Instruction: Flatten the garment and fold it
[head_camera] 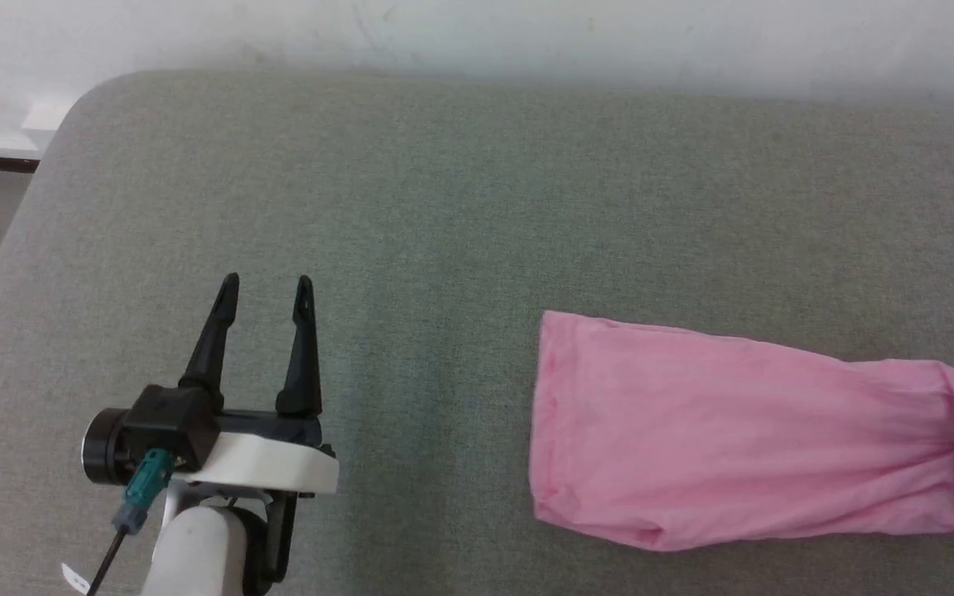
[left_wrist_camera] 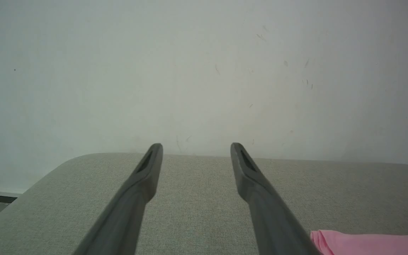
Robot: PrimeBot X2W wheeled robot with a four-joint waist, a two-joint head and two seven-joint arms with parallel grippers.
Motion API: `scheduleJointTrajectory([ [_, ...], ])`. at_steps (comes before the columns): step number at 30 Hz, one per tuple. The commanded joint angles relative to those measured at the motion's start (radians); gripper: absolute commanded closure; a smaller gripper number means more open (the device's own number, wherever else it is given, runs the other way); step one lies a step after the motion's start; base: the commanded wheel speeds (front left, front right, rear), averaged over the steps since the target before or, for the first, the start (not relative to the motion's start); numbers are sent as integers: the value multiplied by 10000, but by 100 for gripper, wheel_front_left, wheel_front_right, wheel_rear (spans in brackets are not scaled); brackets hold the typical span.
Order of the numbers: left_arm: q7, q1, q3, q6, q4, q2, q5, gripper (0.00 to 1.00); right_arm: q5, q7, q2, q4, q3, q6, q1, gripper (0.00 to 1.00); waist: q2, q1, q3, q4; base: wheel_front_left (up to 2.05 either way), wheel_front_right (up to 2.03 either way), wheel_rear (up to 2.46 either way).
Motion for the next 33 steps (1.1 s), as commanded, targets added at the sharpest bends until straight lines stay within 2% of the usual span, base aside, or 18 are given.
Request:
scheduleJointTrajectory([
  [1, -45, -36, 48, -105, 77, -62, 142, 0, -232, 34, -147, 194, -93, -23, -117, 100, 0, -1, 35, -43, 0, 0, 0],
  [5, -45, -26, 157, -157, 180, -120, 188, 0, -451, -2, -346, 347, -14, -23, -265, 100, 0, -1, -18, -157, 0, 0, 0],
  [8, -45, 15, 220, -223, 244, -162, 182, 0, -362, 240, -489, -62, 544, -23, -231, 100, 0, -1, -161, -211, 0, 0, 0],
  [13, -45, 142, 322, -310, 237, -216, 219, 0, 785, 1397, -941, -1737, 1746, -23, 344, 100, 0, -1, -406, -260, 0, 0, 0],
  [17, -45, 243, 377, -335, 188, -258, 235, 0, 2091, 2338, -1070, -3564, 2169, -23, 943, 100, 0, -1, -495, -281, 0, 0, 0],
  [20, -45, 298, 410, -335, 127, -288, 231, 0, 2874, 2768, -735, -4704, 2248, -23, 1254, 100, 0, -1, -515, -286, 0, 0, 0],
  [23, -45, 328, 419, -348, 102, -312, 225, 0, 3325, 2819, -30, -5258, 2301, -23, 1378, 100, 0, -1, -541, -260, 0, 0, 0],
  [27, -45, 335, 416, -383, 91, -331, 203, 0, 3206, 2535, 705, -5332, 2435, -23, 1315, 100, 0, -1, -530, -183, 0, 0, 0],
  [33, -45, 232, 359, -476, 122, -355, 200, 0, 2753, 1693, 2064, -4766, 3113, -23, 913, 100, 0, -1, -408, 98, 0, 0, 0],
])
